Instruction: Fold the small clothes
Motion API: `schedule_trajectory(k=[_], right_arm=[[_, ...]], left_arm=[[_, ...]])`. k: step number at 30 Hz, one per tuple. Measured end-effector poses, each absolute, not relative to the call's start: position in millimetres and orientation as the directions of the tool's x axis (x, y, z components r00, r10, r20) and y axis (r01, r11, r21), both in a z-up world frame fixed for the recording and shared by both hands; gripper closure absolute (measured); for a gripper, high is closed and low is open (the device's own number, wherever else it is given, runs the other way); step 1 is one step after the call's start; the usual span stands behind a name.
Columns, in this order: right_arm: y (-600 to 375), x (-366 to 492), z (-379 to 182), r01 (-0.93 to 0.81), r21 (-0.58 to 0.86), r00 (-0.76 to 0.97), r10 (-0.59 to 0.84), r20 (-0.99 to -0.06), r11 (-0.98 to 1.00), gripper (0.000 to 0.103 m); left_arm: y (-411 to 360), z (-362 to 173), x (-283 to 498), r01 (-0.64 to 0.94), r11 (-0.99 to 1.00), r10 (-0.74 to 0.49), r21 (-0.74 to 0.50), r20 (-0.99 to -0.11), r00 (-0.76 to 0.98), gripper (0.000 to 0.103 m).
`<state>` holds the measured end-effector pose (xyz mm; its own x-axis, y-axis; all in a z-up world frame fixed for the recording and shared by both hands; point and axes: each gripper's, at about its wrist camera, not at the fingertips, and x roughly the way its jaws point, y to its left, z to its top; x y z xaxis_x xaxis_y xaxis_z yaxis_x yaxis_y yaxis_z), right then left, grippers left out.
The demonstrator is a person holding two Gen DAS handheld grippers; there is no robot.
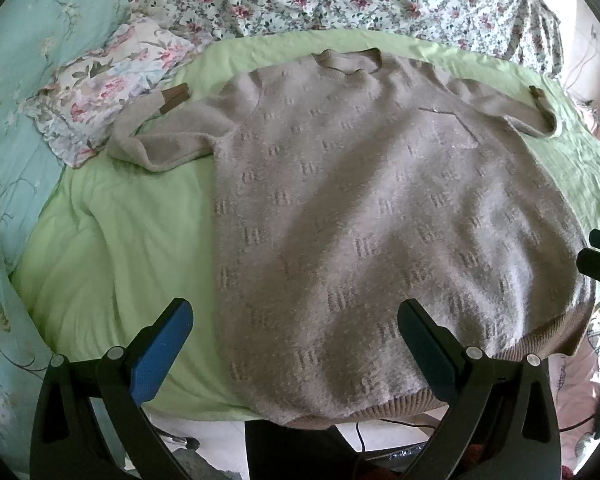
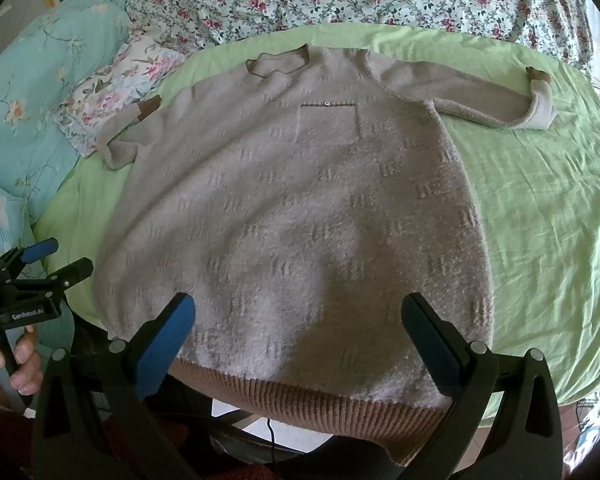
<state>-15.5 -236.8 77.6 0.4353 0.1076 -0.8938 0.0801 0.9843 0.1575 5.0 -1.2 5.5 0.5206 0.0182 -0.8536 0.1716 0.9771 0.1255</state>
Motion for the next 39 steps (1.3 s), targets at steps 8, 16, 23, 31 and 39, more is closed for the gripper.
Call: schedule_trajectory(k=[8,16,23,31,39], right_arm=[[-239,-15,79,0.074,0.152,0.467,0.101,-0.879,0.986,0.000],[-243,-10,76,0.098,0.110,0.387,0.064,-0.920,0.989,0.000],[-248,-7,73,0.106,0.206,0.432,0.141,-0.891,0.973,0.000],[-268,0,72,0.132,0.208,0.471,0.123,-0.874,0.969,0.000],[-324,32,78,0.194,0.148,0.497,0.033,-0.867,0.970,0.006]], left_arm=[[-3,5,6,0.172,0.978,0.008,0.116,-0.848,0.530,0.001],[-5,1,12,0.180,0.979,-0.018,0.091,-0.850,0.526,0.001],[-6,-3,20,0.185,0.981,-0.040,0.066,-0.856,0.515,0.001],[-8,-2,36,0.179,0.983,-0.060,0.036,-0.861,0.505,0.001],[-12,4,67,0.146,0.985,-0.004,0.094,-0.827,0.562,0.001]])
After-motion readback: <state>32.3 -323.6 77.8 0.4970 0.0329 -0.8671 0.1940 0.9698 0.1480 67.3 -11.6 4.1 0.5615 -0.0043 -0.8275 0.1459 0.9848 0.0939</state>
